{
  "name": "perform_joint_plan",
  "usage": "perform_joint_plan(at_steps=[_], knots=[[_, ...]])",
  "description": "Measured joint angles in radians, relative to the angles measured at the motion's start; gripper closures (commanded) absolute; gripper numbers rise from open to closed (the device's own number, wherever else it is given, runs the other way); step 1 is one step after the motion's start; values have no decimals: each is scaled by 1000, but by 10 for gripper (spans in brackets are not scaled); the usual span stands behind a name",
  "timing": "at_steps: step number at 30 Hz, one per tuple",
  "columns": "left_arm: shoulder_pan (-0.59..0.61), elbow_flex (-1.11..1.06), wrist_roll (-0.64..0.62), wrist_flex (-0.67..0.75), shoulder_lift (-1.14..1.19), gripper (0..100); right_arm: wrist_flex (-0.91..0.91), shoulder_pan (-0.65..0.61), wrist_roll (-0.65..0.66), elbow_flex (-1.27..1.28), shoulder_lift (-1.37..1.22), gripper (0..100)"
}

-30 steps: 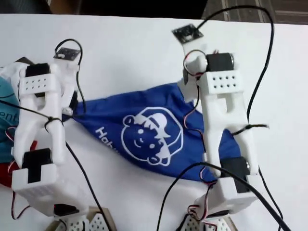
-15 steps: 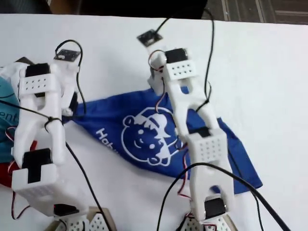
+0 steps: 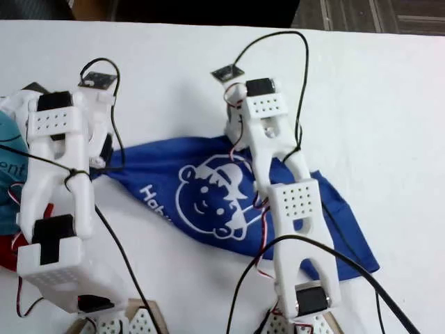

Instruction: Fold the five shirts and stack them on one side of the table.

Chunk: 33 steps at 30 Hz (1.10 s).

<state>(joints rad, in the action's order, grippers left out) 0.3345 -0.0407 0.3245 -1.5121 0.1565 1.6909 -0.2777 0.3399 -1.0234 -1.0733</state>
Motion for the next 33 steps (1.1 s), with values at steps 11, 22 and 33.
perform_joint_plan(at_steps=[11,22,33], knots=[[0,0,0,-2,0,976,0,41,40,756,647,975],[-3,0,0,-9,0,976,-252,81,144,1590,1289,975],[0,0,0,-8,0,976,-118,229,321,1600,1313,968]])
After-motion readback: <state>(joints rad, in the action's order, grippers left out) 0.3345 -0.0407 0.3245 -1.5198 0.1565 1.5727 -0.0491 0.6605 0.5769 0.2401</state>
